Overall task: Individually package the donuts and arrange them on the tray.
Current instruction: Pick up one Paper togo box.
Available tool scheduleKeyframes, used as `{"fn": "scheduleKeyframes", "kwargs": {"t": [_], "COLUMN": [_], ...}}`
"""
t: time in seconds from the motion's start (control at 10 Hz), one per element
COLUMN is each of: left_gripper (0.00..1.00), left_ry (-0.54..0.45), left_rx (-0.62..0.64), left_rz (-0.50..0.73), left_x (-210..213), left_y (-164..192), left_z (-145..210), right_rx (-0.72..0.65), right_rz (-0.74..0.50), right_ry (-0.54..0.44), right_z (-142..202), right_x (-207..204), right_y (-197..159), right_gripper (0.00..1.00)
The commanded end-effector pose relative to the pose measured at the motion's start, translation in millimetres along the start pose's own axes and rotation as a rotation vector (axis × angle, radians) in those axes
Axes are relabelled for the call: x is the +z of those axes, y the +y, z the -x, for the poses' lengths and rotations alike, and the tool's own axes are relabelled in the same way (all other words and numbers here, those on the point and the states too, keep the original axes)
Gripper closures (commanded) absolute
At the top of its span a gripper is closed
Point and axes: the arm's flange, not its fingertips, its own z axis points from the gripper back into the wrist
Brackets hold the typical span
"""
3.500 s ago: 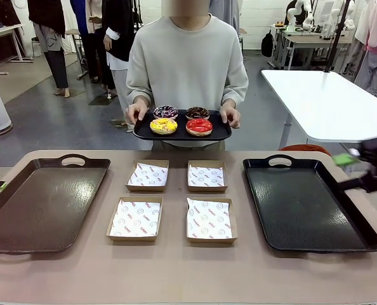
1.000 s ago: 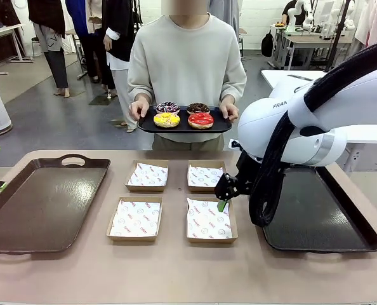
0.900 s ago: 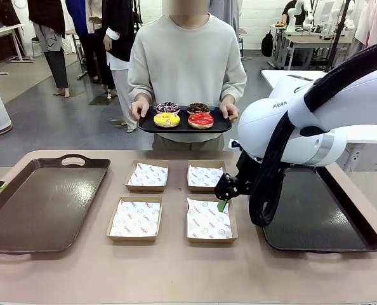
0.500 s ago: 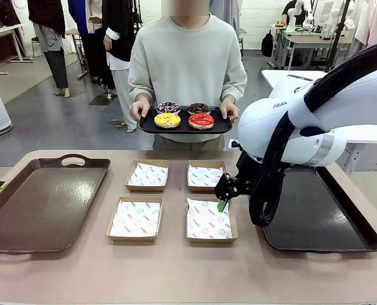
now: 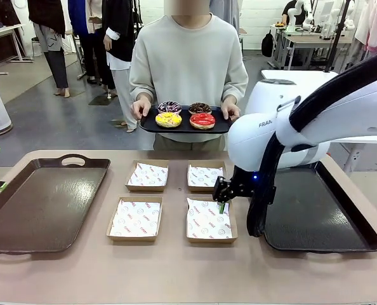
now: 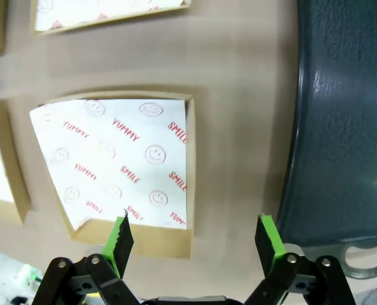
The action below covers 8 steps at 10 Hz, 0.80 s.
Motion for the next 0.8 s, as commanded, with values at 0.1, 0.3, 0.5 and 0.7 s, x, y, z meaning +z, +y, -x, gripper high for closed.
{"fn": "scheduleKeyframes", "kwargs": {"t": [0.1,0.3,0.5,0.7], "left_gripper": [0.00,0.00,0.00,0.00], "left_ry": [-0.004,-0.004,-0.004,-0.004], "left_rx": [-0.007,-0.007,-0.007,-0.007], "left_rz": [0.015,0.015,0.015,0.015], "left_x": [1.5,1.5,1.5,1.5], "left_y": [-1.0,-1.0,-1.0,-1.0], "left_z": [0.4,0.4,0.4,0.4], "right_rx": [-0.073,-0.068,-0.053,-0.051], "right_rz": [0.055,0.049,0.055,0.059], "right_ry": [0.028,0.027,0.039,0.040], "right_z": [-24.0,-30.0,-32.6,-31.6], "right_x": [-17.6,-26.1,-32.7,-32.3], "right_y": [13.5,14.0,15.9,18.9], "right_gripper": [0.00,0.00,0.58,1.00]}}
